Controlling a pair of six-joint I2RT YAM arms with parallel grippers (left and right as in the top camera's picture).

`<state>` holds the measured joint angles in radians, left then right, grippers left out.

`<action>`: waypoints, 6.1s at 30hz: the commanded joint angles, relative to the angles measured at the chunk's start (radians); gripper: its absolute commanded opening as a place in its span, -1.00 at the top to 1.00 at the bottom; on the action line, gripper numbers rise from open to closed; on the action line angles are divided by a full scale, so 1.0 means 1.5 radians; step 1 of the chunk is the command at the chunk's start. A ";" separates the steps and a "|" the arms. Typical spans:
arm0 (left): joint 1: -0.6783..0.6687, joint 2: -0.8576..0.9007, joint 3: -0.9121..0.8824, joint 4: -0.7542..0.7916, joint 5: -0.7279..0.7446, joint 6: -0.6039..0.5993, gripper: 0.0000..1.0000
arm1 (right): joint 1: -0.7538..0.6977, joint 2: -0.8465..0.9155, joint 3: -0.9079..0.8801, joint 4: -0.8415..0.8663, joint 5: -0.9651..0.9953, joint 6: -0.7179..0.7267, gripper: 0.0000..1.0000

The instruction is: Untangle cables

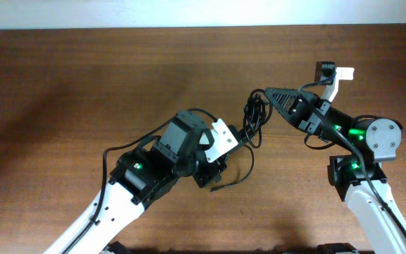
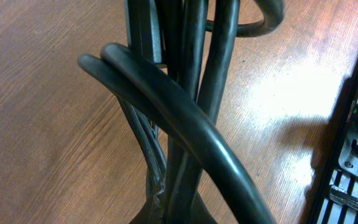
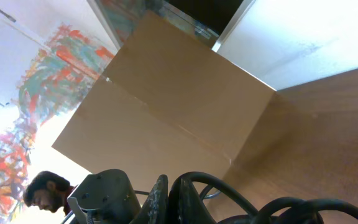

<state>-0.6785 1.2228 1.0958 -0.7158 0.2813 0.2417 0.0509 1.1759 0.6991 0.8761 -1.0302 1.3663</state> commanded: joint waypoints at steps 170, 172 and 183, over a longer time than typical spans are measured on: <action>0.026 -0.018 0.003 0.190 0.047 0.135 1.00 | -0.087 -0.004 0.009 -0.210 -0.018 0.012 -0.22; 0.025 -0.035 0.003 0.190 0.047 0.210 1.00 | -0.087 -0.004 0.009 -0.210 -0.034 0.012 -0.29; 0.025 -0.039 0.003 0.213 -0.043 0.315 1.00 | -0.087 -0.004 0.009 -0.210 -0.136 0.012 -0.33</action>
<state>-0.6418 1.1744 1.0847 -0.4213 0.3046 0.6678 -0.0761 1.1770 0.7036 0.5568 -1.1702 1.4025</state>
